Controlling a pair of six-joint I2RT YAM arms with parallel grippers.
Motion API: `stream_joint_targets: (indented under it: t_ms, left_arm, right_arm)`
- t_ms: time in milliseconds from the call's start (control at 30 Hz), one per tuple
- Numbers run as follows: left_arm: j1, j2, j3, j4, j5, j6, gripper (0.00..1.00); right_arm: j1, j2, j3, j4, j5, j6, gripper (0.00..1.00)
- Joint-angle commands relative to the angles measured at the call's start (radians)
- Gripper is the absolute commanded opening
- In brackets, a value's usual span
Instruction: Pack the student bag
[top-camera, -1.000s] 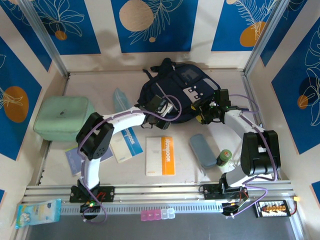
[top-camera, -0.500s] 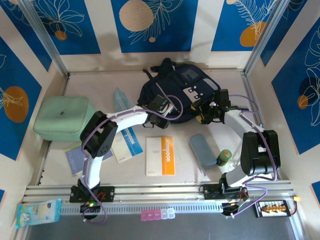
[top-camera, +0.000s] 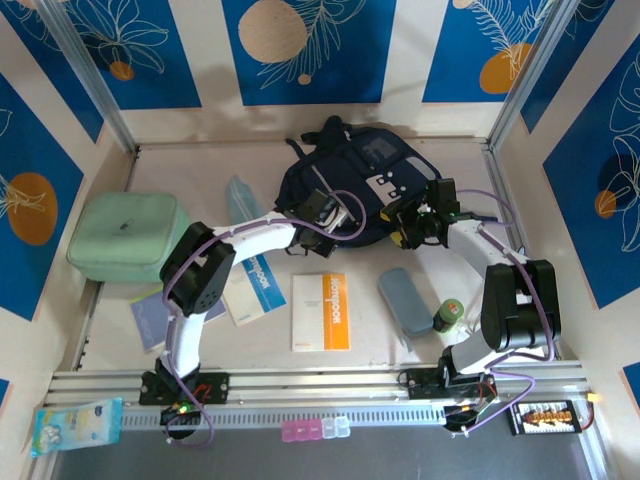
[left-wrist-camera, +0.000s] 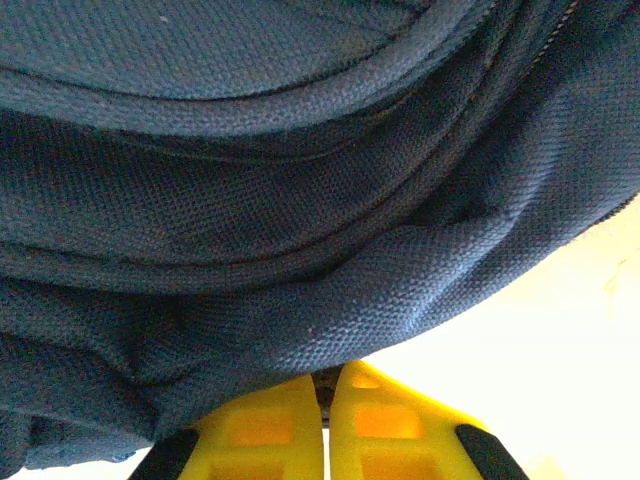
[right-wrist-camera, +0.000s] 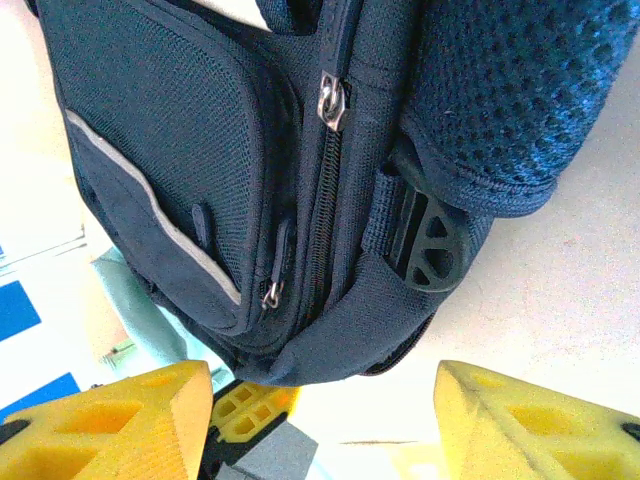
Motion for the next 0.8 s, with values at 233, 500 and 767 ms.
stream_joint_targets:
  t_ms: [233, 500, 767]
  left_arm:
    - [0.004, -0.101, -0.058, 0.026, 0.132, -0.036, 0.0]
    - [0.007, -0.125, -0.068, 0.047, 0.183, -0.055, 0.0]
    - [0.008, -0.113, -0.076, 0.033, 0.056, -0.066, 0.19]
  right_arm:
    - [0.066, -0.009, -0.079, 0.07, -0.052, 0.09, 0.62]
    - [0.114, 0.063, -0.07, 0.175, -0.064, 0.152, 0.66]
    - [0.143, 0.149, -0.046, 0.235, -0.064, 0.193, 0.63]
